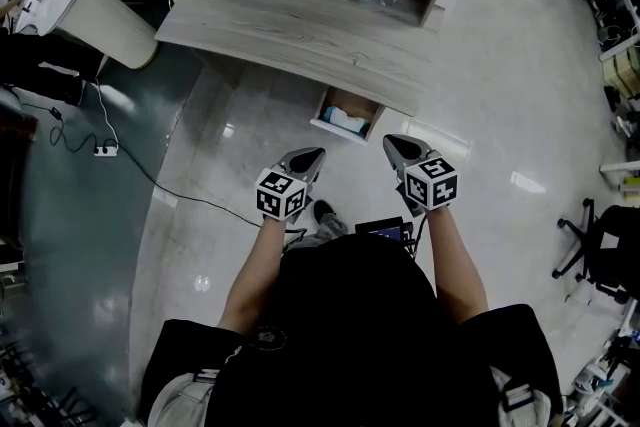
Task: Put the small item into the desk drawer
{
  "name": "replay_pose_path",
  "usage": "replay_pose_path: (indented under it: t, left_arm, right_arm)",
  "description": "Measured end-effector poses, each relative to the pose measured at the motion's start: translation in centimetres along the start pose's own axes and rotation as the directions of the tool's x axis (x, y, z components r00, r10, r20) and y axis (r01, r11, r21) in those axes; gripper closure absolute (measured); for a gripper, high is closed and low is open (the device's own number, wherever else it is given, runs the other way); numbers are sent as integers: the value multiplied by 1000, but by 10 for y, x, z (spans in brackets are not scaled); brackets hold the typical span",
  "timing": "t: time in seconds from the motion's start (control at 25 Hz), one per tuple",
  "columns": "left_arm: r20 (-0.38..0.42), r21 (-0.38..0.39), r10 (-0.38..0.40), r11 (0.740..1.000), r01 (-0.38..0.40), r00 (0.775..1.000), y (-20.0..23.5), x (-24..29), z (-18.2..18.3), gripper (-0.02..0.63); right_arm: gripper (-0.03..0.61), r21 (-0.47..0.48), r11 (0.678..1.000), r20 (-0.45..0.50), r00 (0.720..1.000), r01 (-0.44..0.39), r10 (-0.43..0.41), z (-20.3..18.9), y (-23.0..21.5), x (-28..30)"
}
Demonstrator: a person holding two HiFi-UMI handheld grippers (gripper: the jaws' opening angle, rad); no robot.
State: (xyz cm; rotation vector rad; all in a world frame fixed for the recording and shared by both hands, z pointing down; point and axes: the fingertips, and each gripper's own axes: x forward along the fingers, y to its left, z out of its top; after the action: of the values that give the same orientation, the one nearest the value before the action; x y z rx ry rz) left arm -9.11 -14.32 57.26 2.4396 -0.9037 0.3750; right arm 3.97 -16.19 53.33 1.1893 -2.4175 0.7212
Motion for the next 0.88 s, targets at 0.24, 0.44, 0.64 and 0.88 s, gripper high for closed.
replay_pose_path:
  t: [0.24, 0.44, 0.64, 0.88]
  left_arm:
    - [3, 2, 28, 1000, -28, 1000, -32, 1, -8, 612]
    - [-10, 1, 32, 999, -32, 999, -65, 0, -25, 612]
    - [-15, 5, 41, 999, -41, 999, -92, -4, -38, 612]
    - [-10, 13, 66, 998, -66, 998, -113, -14, -49, 612]
  right_arm:
    - [577, -9, 1000, -3, 1000, -23, 23, -19, -5, -29]
    - [577, -6, 999, -3, 999, -37, 37, -37, -5, -52]
    - [577, -7, 999, -4, 999, -49, 49, -52, -4, -74]
    - [577, -9, 998, 4, 998, -59, 59, -67, 0, -94]
